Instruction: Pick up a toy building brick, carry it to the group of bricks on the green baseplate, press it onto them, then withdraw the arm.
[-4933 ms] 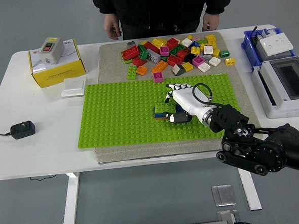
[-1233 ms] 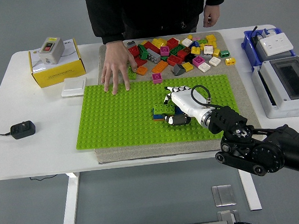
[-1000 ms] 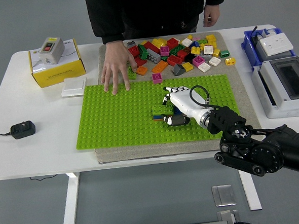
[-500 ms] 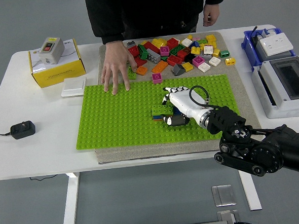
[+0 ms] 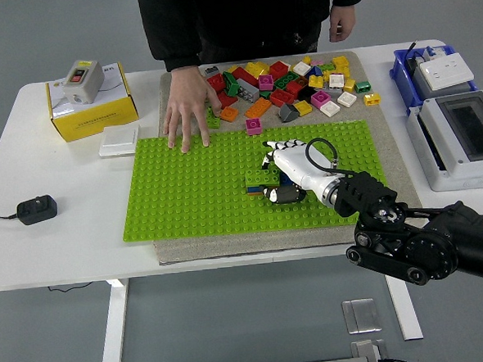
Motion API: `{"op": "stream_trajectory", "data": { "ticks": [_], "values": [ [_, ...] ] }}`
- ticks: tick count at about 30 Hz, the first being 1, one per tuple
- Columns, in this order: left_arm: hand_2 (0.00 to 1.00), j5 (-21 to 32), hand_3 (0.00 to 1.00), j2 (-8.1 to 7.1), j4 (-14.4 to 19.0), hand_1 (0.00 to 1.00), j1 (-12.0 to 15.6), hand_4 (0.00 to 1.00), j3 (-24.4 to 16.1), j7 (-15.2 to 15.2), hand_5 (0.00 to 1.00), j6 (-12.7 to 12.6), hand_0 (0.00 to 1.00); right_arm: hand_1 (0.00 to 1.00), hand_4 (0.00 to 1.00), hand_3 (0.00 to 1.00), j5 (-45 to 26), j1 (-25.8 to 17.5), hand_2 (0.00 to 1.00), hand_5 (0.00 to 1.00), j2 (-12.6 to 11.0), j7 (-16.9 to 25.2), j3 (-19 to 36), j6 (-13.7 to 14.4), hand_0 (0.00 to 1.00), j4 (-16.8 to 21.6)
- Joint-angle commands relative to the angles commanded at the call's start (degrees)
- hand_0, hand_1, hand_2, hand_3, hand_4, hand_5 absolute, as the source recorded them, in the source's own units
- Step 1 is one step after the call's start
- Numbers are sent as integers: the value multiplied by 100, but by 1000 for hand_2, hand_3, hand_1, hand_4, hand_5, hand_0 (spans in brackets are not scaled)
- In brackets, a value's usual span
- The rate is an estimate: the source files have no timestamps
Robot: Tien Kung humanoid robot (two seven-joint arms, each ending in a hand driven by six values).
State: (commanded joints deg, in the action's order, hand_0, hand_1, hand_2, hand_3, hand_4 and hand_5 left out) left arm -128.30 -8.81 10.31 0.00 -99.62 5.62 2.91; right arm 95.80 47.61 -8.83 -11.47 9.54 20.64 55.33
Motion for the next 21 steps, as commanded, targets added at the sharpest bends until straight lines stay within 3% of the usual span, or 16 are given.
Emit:
{"op": "stream_trajectory", "data": {
  "ticks": [21],
  "values": [
    [575,-5,693,2,0,623,-17,278,-18,-73,762,-98,653,958,448,670,-15,22,985,351,-28,3,25,4,965,27]
  ]
}}
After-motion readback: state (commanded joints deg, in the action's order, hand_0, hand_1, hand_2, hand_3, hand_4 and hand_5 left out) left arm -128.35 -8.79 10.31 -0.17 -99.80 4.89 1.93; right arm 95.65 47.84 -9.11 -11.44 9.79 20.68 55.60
